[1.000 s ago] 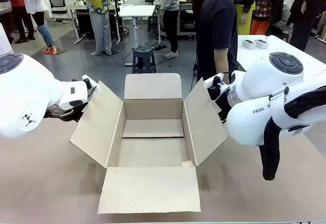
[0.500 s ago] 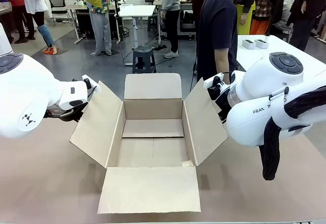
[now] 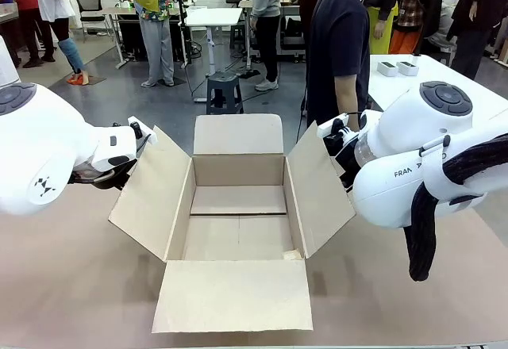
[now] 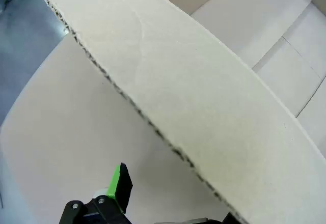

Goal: Wrap the clocks to prevent damage.
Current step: Open the side flaps of the Package Box.

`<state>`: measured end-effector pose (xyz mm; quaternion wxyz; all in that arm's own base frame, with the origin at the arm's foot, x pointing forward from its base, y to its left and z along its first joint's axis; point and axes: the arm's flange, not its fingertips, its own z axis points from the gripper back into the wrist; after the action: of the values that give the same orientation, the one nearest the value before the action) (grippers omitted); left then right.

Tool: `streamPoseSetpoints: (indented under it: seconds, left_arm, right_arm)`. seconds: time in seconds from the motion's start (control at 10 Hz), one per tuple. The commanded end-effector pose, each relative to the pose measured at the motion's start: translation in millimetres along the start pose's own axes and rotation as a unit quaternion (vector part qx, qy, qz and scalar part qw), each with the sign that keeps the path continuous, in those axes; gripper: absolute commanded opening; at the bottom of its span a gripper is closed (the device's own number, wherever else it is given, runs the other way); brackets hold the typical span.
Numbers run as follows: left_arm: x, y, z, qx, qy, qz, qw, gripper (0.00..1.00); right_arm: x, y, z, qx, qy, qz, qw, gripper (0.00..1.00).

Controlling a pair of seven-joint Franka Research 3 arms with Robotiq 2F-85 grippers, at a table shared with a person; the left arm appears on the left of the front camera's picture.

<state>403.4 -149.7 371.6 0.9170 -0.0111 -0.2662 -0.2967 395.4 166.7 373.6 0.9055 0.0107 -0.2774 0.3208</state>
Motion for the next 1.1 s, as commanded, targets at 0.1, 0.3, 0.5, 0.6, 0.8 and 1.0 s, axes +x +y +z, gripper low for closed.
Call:
streamPoseSetpoints:
  seconds: [0.1,0.3,0.5,0.6,0.8,1.0]
  left_arm:
    - [0,0,0,0.0,0.0,0.0,1.0,1.0]
    - [0,0,0,0.0,0.0,0.0,1.0,1.0]
    - [11,16,23,-0.002,-0.012,-0.03,0.999,1.0]
    - [25,33,55,0.037,-0.011,-0.056,0.998,1.0]
    - [54,59,127,0.09,0.0,-0.085,0.992,1.0]
    - [76,60,193,0.105,0.0,-0.115,0.988,1.0]
  right_arm:
    - [0,0,0,0.0,0.0,0.0,1.0,1.0]
    - [0,0,0,0.0,0.0,0.0,1.0,1.0]
    - [6,-8,30,-0.002,-0.011,0.038,0.999,1.0]
    - [14,-14,65,-0.012,-0.004,0.054,0.998,1.0]
    - [28,-25,141,-0.053,0.034,0.063,0.996,1.0]
    - [36,-18,214,-0.08,0.057,0.075,0.992,1.0]
